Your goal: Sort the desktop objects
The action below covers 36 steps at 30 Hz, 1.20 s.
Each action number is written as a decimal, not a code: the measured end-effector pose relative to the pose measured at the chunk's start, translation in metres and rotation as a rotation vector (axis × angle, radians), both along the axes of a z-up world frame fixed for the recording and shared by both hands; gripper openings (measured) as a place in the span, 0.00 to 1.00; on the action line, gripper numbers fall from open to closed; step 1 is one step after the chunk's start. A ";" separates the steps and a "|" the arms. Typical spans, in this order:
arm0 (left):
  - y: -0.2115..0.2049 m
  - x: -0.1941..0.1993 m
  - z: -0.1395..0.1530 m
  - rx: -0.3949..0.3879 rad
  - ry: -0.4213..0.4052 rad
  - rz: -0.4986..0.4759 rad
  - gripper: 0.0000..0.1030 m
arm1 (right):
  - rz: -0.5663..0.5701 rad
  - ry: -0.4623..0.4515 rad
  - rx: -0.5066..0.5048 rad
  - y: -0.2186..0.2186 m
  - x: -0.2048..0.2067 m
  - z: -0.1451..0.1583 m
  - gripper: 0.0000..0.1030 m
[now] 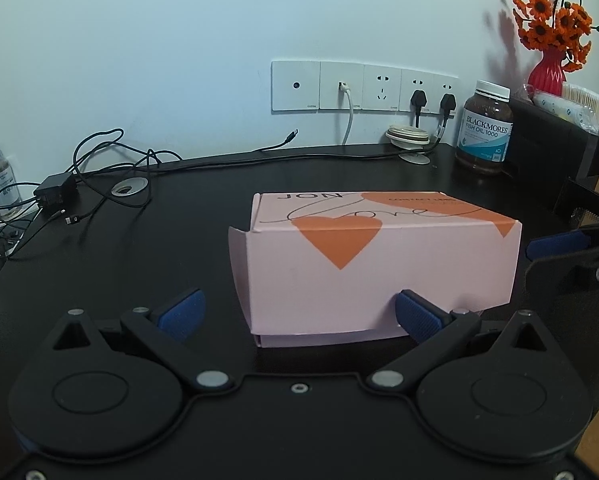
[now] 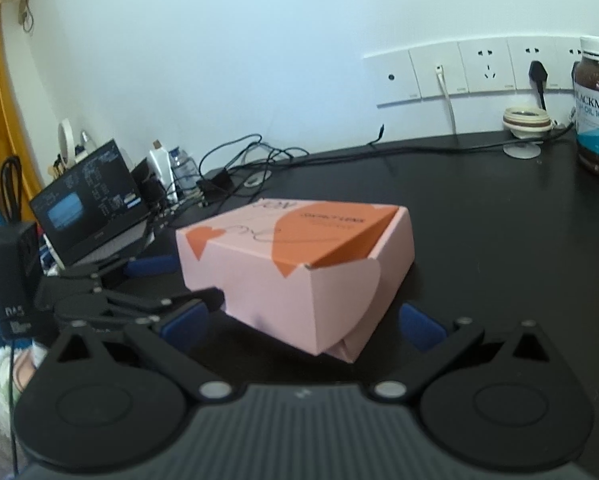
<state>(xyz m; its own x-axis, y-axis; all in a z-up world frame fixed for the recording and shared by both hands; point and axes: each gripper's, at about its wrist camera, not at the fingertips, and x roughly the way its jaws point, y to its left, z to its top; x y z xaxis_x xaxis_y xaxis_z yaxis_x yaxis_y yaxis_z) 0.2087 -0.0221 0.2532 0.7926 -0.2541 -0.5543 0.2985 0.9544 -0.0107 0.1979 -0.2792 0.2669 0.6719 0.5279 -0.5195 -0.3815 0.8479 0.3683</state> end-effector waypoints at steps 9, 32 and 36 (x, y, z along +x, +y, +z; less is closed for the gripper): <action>0.008 -0.007 0.025 -0.016 -0.090 0.016 1.00 | -0.057 -0.008 0.074 0.005 0.011 -0.001 0.99; 0.023 0.034 0.011 -0.021 -0.056 0.101 1.00 | -0.160 0.062 0.079 0.004 0.030 -0.025 0.99; 0.023 0.033 0.008 -0.017 -0.061 0.098 1.00 | -0.159 0.069 0.079 0.005 0.031 -0.026 0.99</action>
<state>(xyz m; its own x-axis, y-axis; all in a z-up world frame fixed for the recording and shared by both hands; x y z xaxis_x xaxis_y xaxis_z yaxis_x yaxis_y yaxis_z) 0.2420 0.0008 0.2613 0.8461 -0.1833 -0.5006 0.2047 0.9787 -0.0123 0.2288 -0.2741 0.2407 0.7146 0.4586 -0.5282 -0.2163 0.8630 0.4566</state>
